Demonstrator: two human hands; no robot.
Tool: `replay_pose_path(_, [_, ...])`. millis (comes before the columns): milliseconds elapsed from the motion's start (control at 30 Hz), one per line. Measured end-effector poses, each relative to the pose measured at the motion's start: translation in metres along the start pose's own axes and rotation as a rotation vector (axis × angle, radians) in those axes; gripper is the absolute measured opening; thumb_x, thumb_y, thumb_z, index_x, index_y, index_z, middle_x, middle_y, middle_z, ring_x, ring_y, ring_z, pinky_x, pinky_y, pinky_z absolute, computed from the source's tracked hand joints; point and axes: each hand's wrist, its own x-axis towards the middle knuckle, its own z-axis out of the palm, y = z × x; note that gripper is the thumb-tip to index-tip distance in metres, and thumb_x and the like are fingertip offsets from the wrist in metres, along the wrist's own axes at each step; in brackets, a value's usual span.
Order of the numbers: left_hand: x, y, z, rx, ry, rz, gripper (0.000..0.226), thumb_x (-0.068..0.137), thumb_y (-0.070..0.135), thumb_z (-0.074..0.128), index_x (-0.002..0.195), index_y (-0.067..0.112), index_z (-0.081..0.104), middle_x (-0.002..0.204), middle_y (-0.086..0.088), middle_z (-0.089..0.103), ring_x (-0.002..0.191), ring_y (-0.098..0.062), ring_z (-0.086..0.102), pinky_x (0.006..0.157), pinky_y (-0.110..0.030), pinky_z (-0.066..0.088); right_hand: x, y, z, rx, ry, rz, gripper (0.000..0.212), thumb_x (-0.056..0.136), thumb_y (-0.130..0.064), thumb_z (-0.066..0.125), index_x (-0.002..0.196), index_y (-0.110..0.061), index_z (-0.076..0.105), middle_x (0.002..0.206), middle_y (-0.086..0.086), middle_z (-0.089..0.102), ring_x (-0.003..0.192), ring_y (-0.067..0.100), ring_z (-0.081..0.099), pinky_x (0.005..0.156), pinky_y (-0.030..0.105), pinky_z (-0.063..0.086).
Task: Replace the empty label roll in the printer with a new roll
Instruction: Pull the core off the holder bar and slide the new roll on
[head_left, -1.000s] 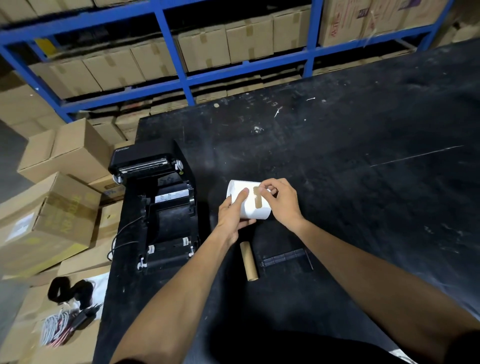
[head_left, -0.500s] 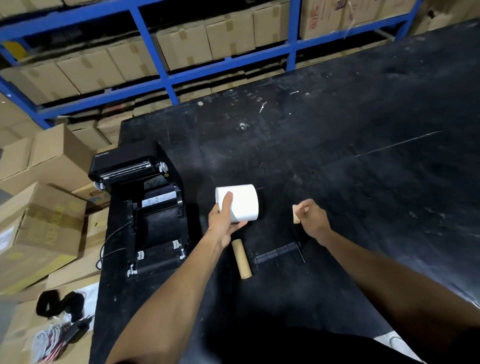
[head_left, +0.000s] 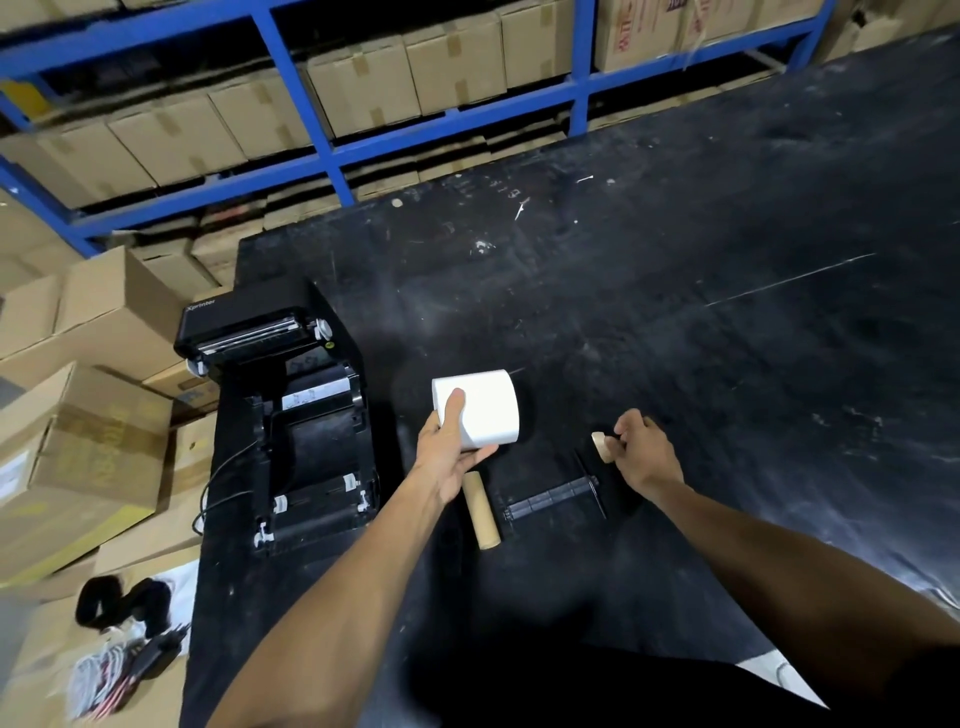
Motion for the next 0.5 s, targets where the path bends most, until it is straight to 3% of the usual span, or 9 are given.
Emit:
replay_pose_path(167, [-0.017, -0.008, -0.008, -0.05, -0.001, 0.008, 0.038, 0.09, 0.045, 0.066, 0.119, 0.021, 0.06, 0.112, -0.007, 0.072, 0.101, -0.028, 0.07, 0.067, -0.039, 0.061, -0.022, 0.003, -0.004, 0.105, -0.103, -0.1, 0.021, 0.096, -0.029, 0.059, 0.08, -0.015, 0.061, 0.069, 0.007, 0.069, 0.064, 0.018, 0.065, 0.064, 0.036, 0.054])
replay_pose_path(267, [-0.029, -0.015, -0.014, -0.066, -0.01, 0.013, 0.038, 0.091, 0.045, 0.066, 0.12, 0.022, 0.06, 0.114, -0.006, 0.072, 0.102, -0.028, 0.069, 0.067, -0.038, 0.062, -0.032, -0.001, 0.0, 0.094, -0.208, -0.068, 0.017, 0.095, -0.026, 0.06, 0.087, -0.014, 0.069, 0.078, 0.008, 0.074, 0.068, 0.022, 0.072, 0.073, 0.037, 0.061])
replay_pose_path(333, [-0.036, -0.018, -0.017, -0.068, -0.021, 0.019, 0.036, 0.092, 0.045, 0.064, 0.119, 0.023, 0.06, 0.116, -0.006, 0.072, 0.103, -0.027, 0.069, 0.069, -0.039, 0.061, -0.035, -0.003, 0.005, 0.133, -0.212, -0.026, 0.012, 0.095, -0.022, 0.062, 0.089, -0.017, 0.071, 0.077, 0.004, 0.076, 0.067, 0.016, 0.073, 0.076, 0.028, 0.06])
replay_pose_path(433, [-0.044, -0.022, -0.023, -0.086, -0.038, 0.023, 0.04, 0.093, 0.044, 0.064, 0.125, 0.02, 0.059, 0.123, -0.007, 0.07, 0.11, -0.027, 0.067, 0.074, -0.04, 0.061, -0.038, -0.004, 0.012, 0.303, -0.195, 0.122, 0.01, 0.094, -0.019, 0.066, 0.092, -0.015, 0.075, 0.07, -0.001, 0.07, 0.059, 0.007, 0.066, 0.064, 0.012, 0.052])
replay_pose_path(500, [-0.05, -0.024, -0.028, -0.122, -0.038, 0.012, 0.044, 0.092, 0.044, 0.065, 0.127, 0.018, 0.058, 0.123, -0.008, 0.07, 0.114, -0.028, 0.066, 0.072, -0.039, 0.062, -0.04, -0.003, 0.016, 0.378, -0.207, 0.201, 0.014, 0.094, -0.02, 0.066, 0.098, -0.01, 0.075, 0.069, 0.0, 0.066, 0.06, 0.009, 0.062, 0.065, 0.013, 0.051])
